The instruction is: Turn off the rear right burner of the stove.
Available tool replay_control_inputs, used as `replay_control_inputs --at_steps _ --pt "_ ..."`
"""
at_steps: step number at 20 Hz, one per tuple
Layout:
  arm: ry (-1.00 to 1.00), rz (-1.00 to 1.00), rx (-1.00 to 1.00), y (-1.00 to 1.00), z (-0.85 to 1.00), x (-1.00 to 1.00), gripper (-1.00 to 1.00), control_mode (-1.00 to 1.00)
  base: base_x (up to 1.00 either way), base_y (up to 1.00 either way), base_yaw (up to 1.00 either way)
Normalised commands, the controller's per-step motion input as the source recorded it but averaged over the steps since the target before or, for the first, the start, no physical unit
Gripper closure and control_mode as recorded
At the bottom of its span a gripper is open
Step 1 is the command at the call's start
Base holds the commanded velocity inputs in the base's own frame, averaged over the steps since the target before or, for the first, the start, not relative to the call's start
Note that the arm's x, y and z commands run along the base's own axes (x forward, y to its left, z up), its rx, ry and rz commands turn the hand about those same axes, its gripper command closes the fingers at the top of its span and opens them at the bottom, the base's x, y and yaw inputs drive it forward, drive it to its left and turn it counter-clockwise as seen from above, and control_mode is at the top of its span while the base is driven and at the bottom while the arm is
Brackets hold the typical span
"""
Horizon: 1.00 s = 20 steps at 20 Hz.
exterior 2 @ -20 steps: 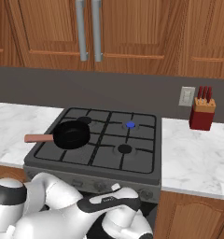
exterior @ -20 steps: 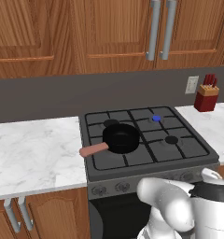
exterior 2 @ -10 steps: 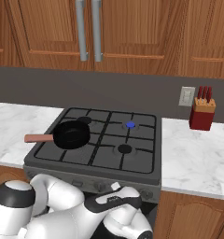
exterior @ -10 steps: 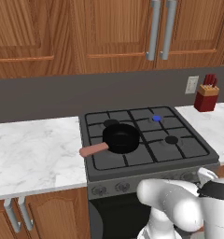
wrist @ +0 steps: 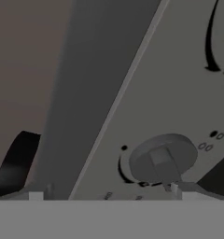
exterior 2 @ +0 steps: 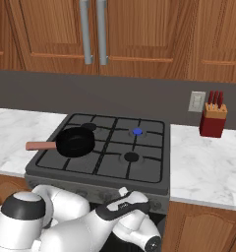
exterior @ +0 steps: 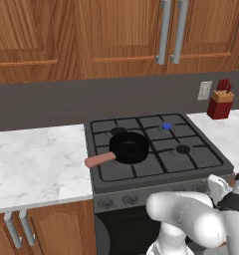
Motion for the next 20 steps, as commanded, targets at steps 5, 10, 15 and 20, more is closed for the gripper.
replay_control_inputs --at_steps 5,10,15,20 --pt "0.0 0.0 0.01 0.0 -0.11 0.0 -1.0 -1.0 0.0 0.0 0.0" --pt "0.0 0.0 0.0 0.01 -0.17 0.0 -1.0 -1.0 0.0 0.0 0.0" --pt "-0.01 0.0 0.0 0.07 -0.11 0.08 -1.0 -1.0 0.0 0.0 0.0" --pt "0.0 0.0 0.0 0.0 -0.1 0.12 -1.0 -1.0 0.0 0.0 0.0"
